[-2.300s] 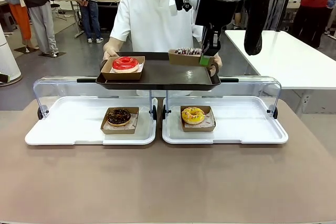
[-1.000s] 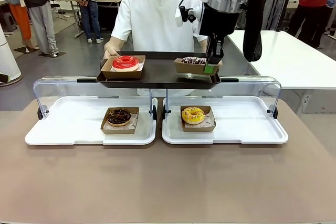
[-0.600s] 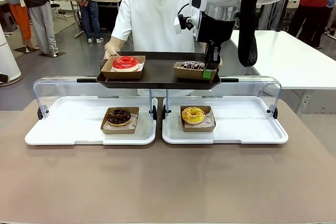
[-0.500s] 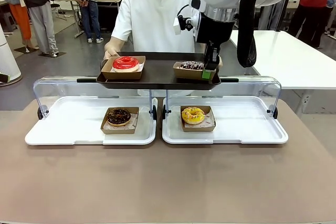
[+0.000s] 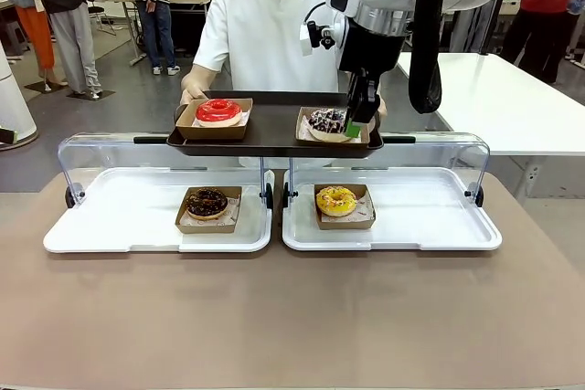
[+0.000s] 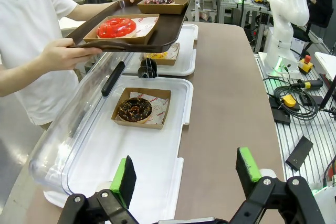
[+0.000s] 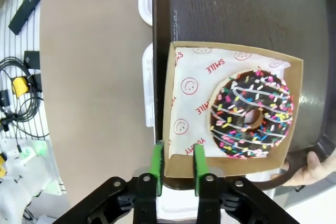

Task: Provide the desired donut to the person.
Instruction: Place the picked Paper togo box onto the Handle tray extended by the person.

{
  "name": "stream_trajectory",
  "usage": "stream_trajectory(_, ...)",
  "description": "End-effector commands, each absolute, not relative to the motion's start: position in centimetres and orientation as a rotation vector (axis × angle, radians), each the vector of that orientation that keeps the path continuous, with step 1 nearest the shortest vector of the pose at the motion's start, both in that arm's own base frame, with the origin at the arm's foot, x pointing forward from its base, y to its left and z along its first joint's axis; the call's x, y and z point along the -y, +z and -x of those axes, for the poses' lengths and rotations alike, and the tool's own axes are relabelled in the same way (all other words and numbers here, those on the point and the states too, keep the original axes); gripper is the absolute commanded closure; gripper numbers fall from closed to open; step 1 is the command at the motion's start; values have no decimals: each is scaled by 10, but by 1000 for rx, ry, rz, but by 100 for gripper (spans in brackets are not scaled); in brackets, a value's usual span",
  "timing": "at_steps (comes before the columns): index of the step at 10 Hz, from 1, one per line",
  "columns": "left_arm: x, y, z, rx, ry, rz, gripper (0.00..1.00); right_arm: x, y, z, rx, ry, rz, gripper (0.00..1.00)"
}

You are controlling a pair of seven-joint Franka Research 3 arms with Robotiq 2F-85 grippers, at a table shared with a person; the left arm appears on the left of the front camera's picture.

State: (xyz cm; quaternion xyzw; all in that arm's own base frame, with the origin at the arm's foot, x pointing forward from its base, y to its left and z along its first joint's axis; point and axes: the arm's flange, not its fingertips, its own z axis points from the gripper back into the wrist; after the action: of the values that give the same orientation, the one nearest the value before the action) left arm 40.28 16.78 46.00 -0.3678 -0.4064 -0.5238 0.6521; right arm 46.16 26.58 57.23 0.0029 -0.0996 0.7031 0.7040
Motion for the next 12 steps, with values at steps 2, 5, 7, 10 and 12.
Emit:
stream_trajectory(2,-169,461,-402,935,-1182,834,0,-260,570,-460,239,1581,-25,0)
stream_trajectory(5,-169,461,-402,935,-1182,834,0,-258,571,-458,222,1573,-32,0)
stream_trajectory(7,-169,461,-402,935,-1182,834,0,-256,572,-457,202,1555,-38,3)
stream_trajectory(10,-169,461,-402,935,-1182,834,0,-250,578,-448,190,1543,-43,0)
stream_trajectory(12,-169,461,-402,935,-1182,834,0,-241,588,-427,183,1550,-11,0)
